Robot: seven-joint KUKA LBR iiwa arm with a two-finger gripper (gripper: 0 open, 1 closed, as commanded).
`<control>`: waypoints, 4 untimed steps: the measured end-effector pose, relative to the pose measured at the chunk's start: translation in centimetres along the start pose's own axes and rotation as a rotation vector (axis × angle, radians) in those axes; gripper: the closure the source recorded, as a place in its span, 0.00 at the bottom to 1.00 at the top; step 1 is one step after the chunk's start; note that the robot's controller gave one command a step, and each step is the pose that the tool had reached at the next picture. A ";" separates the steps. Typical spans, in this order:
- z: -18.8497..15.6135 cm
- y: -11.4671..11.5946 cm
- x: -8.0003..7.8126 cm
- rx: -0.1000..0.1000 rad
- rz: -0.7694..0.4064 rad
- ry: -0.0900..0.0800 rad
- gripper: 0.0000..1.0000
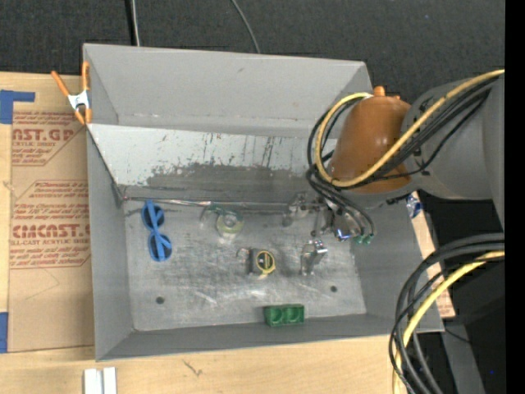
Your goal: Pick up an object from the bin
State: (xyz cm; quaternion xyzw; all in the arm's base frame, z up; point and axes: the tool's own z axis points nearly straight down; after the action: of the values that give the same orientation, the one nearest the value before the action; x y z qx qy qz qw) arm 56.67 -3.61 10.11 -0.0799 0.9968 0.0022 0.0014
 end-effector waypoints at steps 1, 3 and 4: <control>2.8 8.3 0.8 0.006 -0.165 -0.008 0.00; 2.6 6.7 2.9 0.004 -0.154 -0.006 1.00; -2.7 6.8 2.7 0.005 -0.155 -0.003 1.00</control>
Offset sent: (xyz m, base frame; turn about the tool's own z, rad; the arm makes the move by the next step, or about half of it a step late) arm -0.0245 0.0789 -0.0311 -0.1610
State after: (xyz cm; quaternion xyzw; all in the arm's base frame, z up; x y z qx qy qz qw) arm 52.91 2.61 12.83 -0.1568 0.9876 -0.0002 0.0031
